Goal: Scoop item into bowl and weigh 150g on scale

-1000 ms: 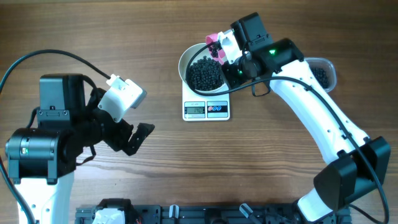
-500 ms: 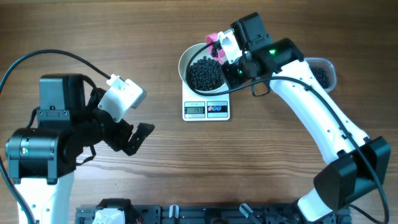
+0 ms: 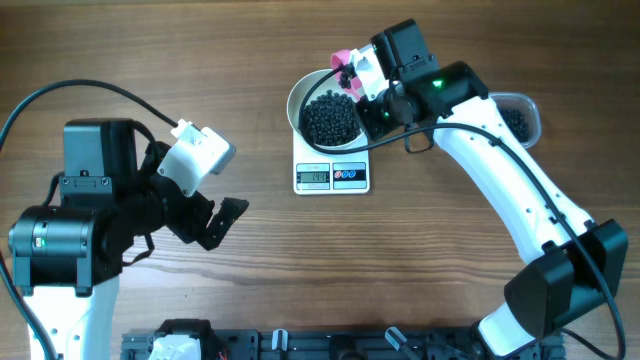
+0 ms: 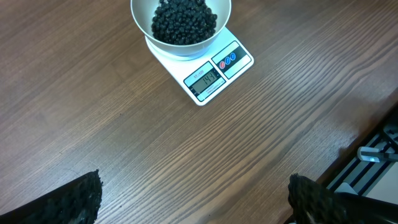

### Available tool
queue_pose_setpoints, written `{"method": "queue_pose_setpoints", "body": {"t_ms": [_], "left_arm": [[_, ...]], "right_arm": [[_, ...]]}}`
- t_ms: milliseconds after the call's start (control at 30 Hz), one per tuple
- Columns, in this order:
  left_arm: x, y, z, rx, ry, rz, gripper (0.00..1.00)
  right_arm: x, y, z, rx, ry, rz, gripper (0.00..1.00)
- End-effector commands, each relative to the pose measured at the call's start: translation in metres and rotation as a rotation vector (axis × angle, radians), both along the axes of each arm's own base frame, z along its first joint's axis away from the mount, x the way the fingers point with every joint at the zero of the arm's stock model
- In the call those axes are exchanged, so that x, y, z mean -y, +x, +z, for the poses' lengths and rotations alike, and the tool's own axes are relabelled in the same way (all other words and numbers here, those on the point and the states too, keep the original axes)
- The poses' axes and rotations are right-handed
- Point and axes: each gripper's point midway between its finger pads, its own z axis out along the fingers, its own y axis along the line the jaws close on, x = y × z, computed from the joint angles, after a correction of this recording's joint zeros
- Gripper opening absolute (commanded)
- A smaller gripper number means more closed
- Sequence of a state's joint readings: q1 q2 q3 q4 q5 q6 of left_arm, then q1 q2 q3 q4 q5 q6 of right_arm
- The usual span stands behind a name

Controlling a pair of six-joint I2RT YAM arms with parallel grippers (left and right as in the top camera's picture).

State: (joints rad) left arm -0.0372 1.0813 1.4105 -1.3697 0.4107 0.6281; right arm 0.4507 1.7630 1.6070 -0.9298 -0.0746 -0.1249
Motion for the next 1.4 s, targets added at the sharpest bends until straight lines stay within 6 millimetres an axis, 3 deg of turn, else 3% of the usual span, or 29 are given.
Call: {"method": "queue_pose_setpoints", "body": {"t_ms": [0,467,1367], "left_arm": [[0.001,0.000,0.006,0.023,-0.005,-0.016,1.00],[0.001,0.000,0.006,0.023,-0.005,-0.016,1.00],[0.001,0.000,0.006,0.023,-0.005,-0.016,1.00]], "right_arm": [[0.013,0.016,0.018,0.107,-0.072,-0.021,0.04],[0.000,0.013,0.020,0.097,-0.013,0.036,0.04],[-0.002,0.012,0.020,0.094,-0.008,0.040,0.04]]}}
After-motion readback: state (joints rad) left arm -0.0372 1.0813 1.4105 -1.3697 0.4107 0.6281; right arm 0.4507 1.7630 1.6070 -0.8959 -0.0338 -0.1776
